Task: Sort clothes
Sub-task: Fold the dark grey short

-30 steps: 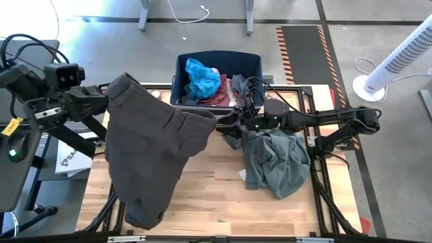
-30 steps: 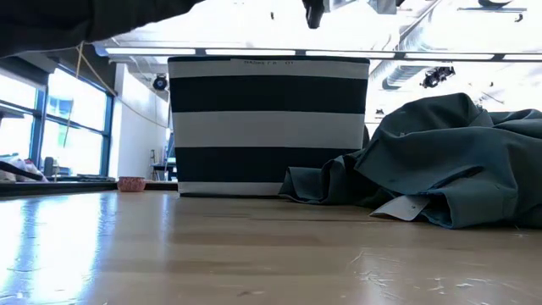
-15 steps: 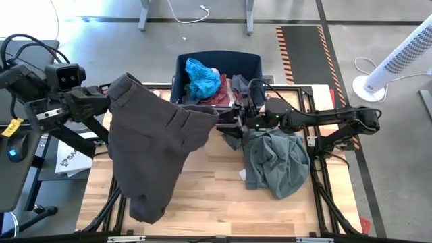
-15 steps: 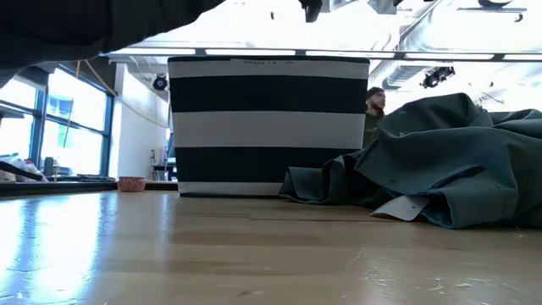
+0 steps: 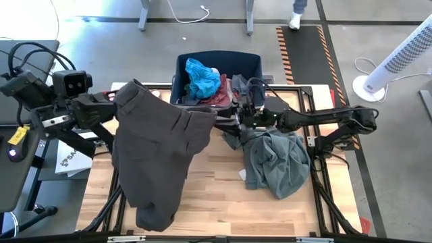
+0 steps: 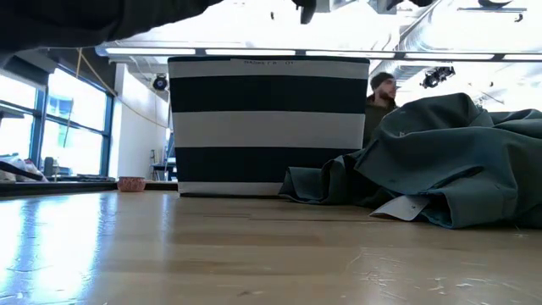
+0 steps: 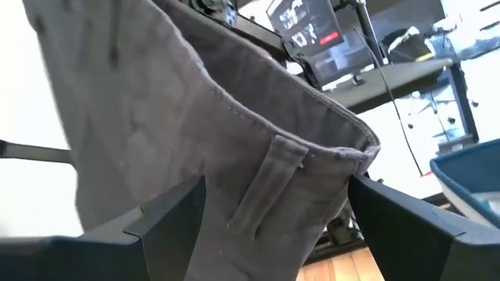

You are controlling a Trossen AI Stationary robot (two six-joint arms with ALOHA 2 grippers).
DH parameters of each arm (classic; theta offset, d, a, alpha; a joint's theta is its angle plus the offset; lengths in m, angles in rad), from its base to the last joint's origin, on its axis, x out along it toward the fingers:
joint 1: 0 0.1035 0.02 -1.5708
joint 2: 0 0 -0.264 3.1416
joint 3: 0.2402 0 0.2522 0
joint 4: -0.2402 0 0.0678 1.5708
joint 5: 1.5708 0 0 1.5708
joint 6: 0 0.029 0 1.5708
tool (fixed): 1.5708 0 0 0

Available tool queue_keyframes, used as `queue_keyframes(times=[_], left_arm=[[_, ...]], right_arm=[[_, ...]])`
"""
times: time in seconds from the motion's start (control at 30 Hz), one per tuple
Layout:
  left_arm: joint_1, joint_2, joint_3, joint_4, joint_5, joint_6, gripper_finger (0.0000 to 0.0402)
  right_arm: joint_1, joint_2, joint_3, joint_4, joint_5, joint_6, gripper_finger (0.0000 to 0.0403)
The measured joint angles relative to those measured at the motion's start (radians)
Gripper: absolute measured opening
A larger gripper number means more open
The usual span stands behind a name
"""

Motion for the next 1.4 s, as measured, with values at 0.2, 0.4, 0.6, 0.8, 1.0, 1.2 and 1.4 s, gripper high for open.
queue_keyframes(times=[0.2, 0.4, 0.6, 0.8, 1.0, 1.2, 1.4], left_arm=[[0.0, 0.018, 0.0, 0.031, 0.011, -0.014, 0.0], [-0.016, 0.019, 0.0, 0.024, 0.025, 0.006, 0.0], [-0.047, 0.009, 0.0, 0.025, -0.008, 0.068, 0.0], [-0.078, 0.004, 0.0, 0.022, -0.039, 0.138, 0.0], [-0.114, -0.009, 0.0, -0.051, -0.069, 0.202, 0.0], [-0.166, -0.037, 0.0, -0.211, -0.213, 0.212, 0.0], [-0.207, -0.057, 0.0, -0.355, -0.413, 0.214, 0.0]], right_arm=[[0.011, 0.099, 0.133, -0.055, -0.039, -0.003, 0.0312], [0.021, 0.168, 0.31, -0.234, -0.08, -0.099, 0.0303], [0.044, 0.178, 0.453, -0.309, -0.093, -0.217, 0.0131], [0.069, 0.181, 0.579, -0.477, -0.134, -0.247, 0.0016], [0.134, 0.181, 0.769, -0.859, 0.025, -0.337, 0.0006], [0.2, 0.181, 0.991, -1.236, 0.32, -0.398, 0.0005], [0.256, 0.18, 1.156, -1.461, 0.7, -0.369, 0.0003]])
